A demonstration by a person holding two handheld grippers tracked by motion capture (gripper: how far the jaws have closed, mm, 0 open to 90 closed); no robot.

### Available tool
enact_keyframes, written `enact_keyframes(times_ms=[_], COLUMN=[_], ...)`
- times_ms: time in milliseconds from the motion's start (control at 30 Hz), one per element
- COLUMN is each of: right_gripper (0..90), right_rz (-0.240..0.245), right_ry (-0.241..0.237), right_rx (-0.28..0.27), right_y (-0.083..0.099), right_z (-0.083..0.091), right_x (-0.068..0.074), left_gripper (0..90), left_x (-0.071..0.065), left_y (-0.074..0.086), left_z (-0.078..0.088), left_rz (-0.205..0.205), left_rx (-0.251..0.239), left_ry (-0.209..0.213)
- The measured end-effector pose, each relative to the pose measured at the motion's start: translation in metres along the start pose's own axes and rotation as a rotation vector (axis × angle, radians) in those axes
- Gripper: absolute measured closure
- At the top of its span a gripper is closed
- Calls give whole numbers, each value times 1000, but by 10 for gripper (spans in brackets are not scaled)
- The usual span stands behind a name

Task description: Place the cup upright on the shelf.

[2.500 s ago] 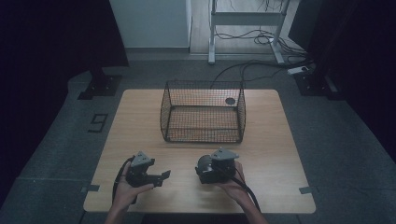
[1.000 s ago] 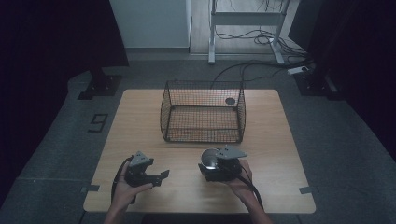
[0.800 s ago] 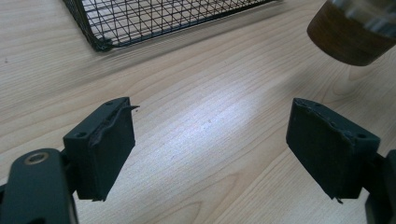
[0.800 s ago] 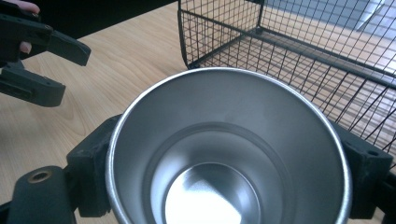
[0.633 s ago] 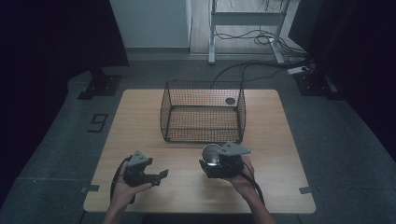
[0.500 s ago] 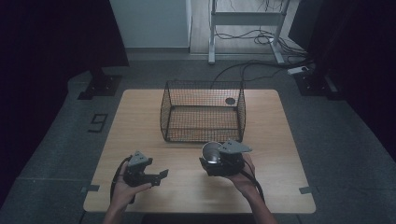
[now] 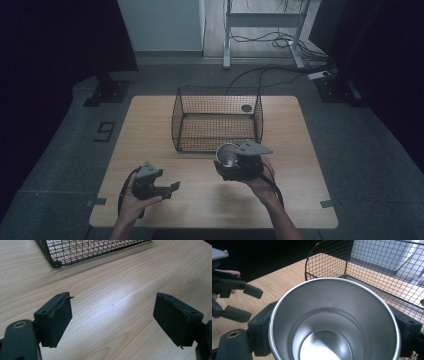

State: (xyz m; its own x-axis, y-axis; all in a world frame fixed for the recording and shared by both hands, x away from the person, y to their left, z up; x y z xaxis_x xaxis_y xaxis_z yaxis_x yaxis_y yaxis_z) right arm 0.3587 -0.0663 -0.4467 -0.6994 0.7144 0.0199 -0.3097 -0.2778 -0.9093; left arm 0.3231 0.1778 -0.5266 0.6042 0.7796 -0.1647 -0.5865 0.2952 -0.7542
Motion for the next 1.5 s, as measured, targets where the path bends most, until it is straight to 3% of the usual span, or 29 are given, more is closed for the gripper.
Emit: enact_keyframes(times_ms=[867,1067,1500], right_gripper=[135,135,135], right_rz=[-12,3,-29], right_ry=[-3,2,24], right_rx=[-17,0,2], right_y=[-41,-46,-62], right_z=[-6,-14,-27], right_x=[-14,-15,-30], left_gripper=[157,157,157], left_x=[2,3,5], left_y=[0,0,0], left_z=[2,2,4], left_rz=[2,4,8], left_rx=[-1,-1,-4], left_ry=[-2,-4,-5])
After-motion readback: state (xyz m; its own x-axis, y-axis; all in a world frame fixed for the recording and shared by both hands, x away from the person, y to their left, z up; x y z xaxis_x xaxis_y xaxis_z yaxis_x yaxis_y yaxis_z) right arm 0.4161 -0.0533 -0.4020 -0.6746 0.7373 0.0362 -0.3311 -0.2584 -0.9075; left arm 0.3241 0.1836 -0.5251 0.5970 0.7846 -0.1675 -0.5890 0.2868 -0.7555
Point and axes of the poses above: each handheld gripper's, and its own axes: z roughly backward along the jaws, y roughly out of its underside, x roughly to its left, the point moved 7 cm from there along -z, roughly forward along the jaws, and after that the axes turned 1 degree about z, right-handed, at the moved point
